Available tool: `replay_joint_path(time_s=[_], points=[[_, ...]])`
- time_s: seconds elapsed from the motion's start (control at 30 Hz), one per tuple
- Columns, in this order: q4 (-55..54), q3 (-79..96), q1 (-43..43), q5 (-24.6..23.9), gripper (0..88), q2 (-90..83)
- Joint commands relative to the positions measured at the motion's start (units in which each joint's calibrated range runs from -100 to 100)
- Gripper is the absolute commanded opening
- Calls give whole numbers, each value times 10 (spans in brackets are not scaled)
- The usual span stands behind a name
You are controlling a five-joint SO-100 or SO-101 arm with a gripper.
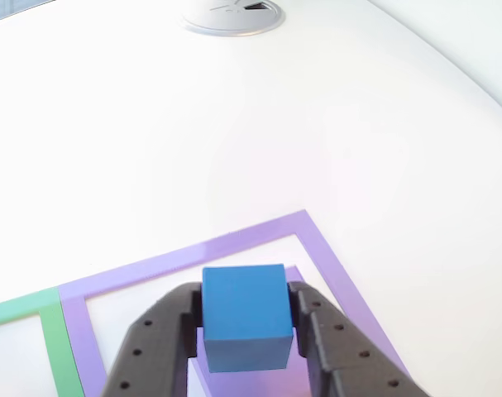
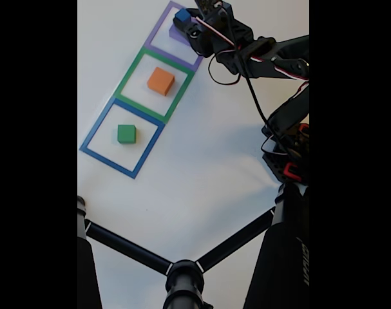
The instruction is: Tower of hanoi
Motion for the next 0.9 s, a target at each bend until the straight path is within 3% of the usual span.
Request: replay_joint_path(time_s=[0.0,0.5,0.7,0.87], points=[[-76,20,13,0,36,15],[-150,11,30,0,49,97],[-168,15,30,0,212,106],[-171,16,30,0,248,101]])
